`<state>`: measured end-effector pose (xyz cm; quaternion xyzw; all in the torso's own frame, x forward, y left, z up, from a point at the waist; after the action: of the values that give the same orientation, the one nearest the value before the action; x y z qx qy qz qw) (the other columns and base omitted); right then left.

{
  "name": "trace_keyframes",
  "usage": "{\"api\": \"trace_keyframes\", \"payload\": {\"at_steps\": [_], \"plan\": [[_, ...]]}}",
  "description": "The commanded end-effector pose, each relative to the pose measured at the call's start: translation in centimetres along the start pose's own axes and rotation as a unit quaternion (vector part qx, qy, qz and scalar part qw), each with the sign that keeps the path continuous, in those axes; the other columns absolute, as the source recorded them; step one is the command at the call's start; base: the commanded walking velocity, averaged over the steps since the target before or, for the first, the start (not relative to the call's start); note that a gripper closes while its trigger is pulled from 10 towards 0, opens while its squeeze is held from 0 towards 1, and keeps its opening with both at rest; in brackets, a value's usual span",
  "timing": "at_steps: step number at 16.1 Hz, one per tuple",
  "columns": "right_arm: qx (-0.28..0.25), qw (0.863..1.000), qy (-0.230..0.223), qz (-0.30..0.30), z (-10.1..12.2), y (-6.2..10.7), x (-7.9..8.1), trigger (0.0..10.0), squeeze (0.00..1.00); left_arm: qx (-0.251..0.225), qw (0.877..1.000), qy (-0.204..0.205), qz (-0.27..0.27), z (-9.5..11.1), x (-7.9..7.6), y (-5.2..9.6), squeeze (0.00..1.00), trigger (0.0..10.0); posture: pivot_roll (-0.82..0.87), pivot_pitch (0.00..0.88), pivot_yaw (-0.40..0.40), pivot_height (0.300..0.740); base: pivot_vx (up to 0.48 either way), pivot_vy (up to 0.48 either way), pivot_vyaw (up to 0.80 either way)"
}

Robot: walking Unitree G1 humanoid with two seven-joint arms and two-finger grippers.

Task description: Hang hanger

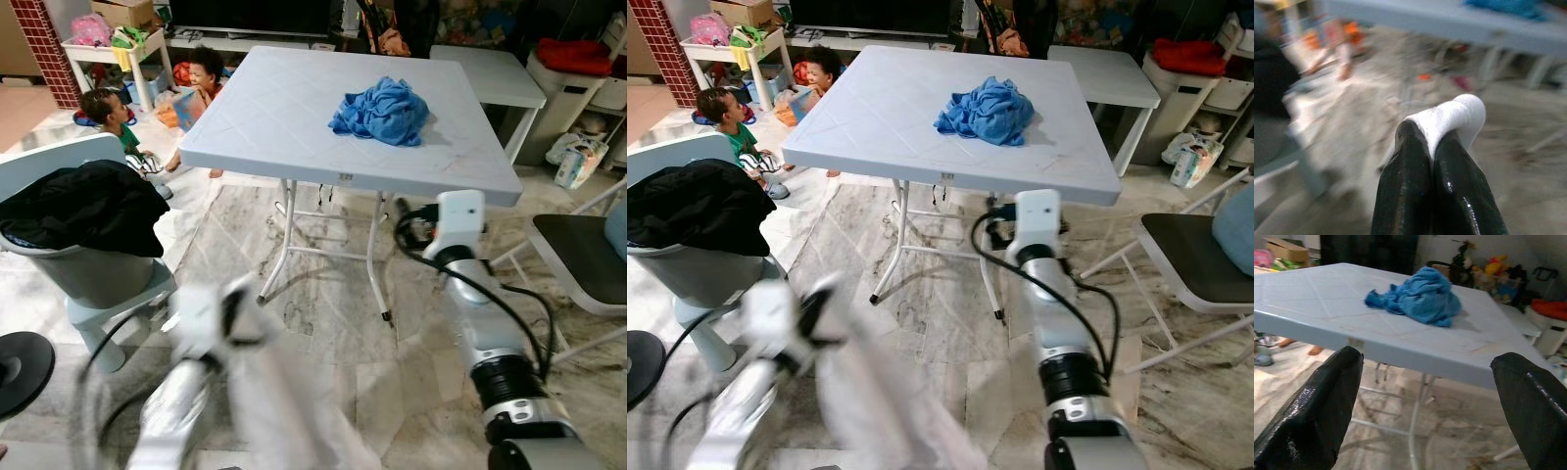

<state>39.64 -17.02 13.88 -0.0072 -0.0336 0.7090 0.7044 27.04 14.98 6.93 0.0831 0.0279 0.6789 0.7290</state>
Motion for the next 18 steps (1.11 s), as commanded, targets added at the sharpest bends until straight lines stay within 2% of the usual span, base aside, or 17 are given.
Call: {"api": "trace_keyframes", "payload": {"at_steps": [1,4,7,10,18], "plan": [[-0.012,1.0,-0.001,-0.006,0.7,0.0,-0.5,10.0,0.0,-0.037,0.999,-0.005,0.022,1.8,0.9,0.1,0.0,10.0,0.01,0.0,-0.069,0.74,0.0,0.0,0.0],[0.031,0.999,0.009,0.014,-1.6,2.3,-1.9,10.0,0.0,-0.046,0.998,0.0,0.042,2.1,2.2,0.2,0.0,10.0,0.01,0.0,-0.069,0.74,0.0,0.0,0.0],[0.063,0.998,0.0,0.019,-3.3,3.6,-2.0,10.0,0.0,-0.049,0.998,0.0,0.036,2.4,2.1,-0.4,0.0,10.0,-0.01,0.0,-0.05,0.74,0.0,0.0,0.0],[0.072,0.997,-0.021,0.013,-3.5,4.0,-1.7,10.0,0.0,-0.059,0.998,0.004,0.024,3.3,1.6,-1.2,0.0,10.0,-0.01,0.0,-0.041,0.74,0.0,0.0,0.0],[0.073,0.997,-0.026,0.014,-3.0,3.6,-1.3,10.0,0.0,-0.062,0.998,0.003,0.031,3.5,2.1,-1.4,0.0,10.0,-0.01,0.0,-0.052,0.74,0.0,0.348,-0.05]]}}
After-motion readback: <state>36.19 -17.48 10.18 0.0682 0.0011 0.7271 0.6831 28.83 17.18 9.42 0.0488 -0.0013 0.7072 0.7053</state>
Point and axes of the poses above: a point about 5 cm out from each wrist's last joint towards the gripper, its own y axis pointing back from the gripper into the wrist, its own z axis along the axis of the wrist's last joint, x = y × z, the point moved 4 cm from there along -y, pointing out of the wrist towards the gripper, and after that the axes turned 9 degrees about -y, right-handed, at the moved point
